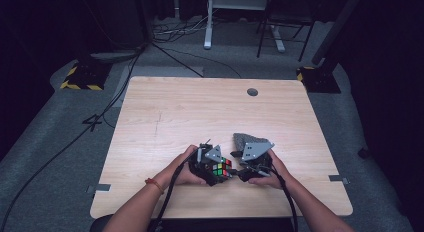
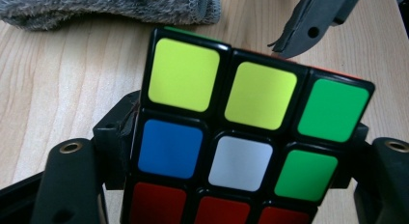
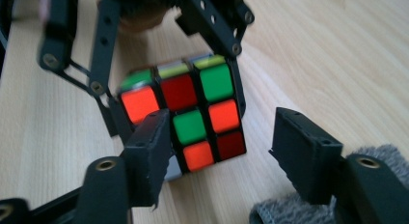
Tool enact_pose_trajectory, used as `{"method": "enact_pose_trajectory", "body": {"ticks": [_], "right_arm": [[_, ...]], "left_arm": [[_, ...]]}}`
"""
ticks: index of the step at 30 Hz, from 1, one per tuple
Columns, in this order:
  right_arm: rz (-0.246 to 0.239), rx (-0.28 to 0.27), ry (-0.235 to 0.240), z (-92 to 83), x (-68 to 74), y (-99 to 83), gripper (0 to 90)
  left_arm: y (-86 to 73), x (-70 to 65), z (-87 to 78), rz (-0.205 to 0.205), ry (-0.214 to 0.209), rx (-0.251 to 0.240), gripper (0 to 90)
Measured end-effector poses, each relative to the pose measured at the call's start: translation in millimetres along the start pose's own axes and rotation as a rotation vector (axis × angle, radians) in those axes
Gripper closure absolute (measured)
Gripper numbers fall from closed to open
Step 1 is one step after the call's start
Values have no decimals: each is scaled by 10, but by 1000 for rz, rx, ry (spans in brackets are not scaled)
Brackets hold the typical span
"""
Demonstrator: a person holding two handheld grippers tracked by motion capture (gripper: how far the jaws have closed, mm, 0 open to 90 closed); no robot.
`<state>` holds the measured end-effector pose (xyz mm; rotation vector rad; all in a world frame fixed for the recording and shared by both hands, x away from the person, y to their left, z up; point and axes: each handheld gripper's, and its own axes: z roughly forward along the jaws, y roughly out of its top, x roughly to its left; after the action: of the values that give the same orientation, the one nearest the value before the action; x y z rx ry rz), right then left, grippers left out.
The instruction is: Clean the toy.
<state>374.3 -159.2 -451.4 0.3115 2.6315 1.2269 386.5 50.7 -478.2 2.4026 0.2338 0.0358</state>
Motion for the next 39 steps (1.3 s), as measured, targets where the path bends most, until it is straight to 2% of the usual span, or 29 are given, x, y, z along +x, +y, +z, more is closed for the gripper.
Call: {"method": "enact_pose_trajectory", "body": {"ticks": [2,6,11,12,14,18,20,24,26,32,35,39], "right_arm": [[1,-22,3,-18,10,32,406],[-7,-26,-20,-13,29,78,416],[10,-48,-19,-1,26,114,427],[5,-45,-32,4,33,123,425],[-8,-33,-25,31,64,145,417],[-29,-35,-24,47,112,180,406],[-33,-30,-30,36,117,180,402],[-11,-14,-33,7,65,127,390],[6,-23,-40,-49,26,104,386],[44,-31,-98,-260,-122,51,381],[66,-5,-142,-339,-213,24,383],[94,81,-163,-365,-320,-34,386]], "left_arm": [[13,-10,22,7,4,-9,276],[12,-3,27,0,5,-15,278],[47,-47,13,22,39,-48,311],[72,-64,21,24,22,-50,324],[93,-91,50,44,22,-37,330],[123,-118,89,65,27,-53,332],[113,-117,86,71,12,-46,331],[67,-77,71,57,-1,-45,329],[40,-67,55,61,-4,-23,327],[-34,-66,-11,53,5,4,317],[-78,-72,-50,45,10,14,317],[-107,-68,-72,22,14,21,295]]}}
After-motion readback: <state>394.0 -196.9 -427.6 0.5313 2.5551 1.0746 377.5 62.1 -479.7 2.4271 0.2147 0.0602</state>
